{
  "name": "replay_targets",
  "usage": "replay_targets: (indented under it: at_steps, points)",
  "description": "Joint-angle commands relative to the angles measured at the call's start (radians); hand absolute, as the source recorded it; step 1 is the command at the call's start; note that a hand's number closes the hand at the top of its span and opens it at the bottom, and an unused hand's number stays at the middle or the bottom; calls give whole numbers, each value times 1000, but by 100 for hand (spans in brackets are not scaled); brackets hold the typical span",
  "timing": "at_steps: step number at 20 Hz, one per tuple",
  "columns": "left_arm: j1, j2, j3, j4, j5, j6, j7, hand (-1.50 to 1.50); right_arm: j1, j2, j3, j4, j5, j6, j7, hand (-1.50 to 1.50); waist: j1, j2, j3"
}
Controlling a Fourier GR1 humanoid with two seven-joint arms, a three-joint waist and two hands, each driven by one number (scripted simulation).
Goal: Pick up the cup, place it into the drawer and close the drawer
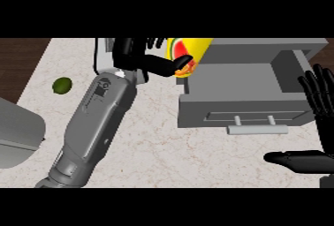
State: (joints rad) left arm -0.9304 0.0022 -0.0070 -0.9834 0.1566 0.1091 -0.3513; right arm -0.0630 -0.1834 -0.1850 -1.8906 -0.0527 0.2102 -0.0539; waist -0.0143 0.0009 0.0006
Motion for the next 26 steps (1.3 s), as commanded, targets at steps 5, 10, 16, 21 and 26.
replay_targets:
  at_steps: [5,10,16,21,26]
  points:
    - [-180,-2,-87,263,140,118,-8,150,-35,-14,-16,40,-2,16,-41,-150,-19,6,0]
    - [-252,-2,-185,360,230,181,-4,150,-14,11,31,-46,4,-2,59,-150,-30,5,0]
    - [-338,-2,-255,479,301,207,-7,150,5,-4,-7,-7,-13,24,0,-150,-40,8,0]
    - [-335,-2,-343,528,375,234,-12,150,-19,-19,-11,-16,-46,47,23,-150,-46,10,0]
    - [-322,-2,-476,547,368,262,32,150,-32,4,16,13,9,18,-5,-150,-46,10,0]
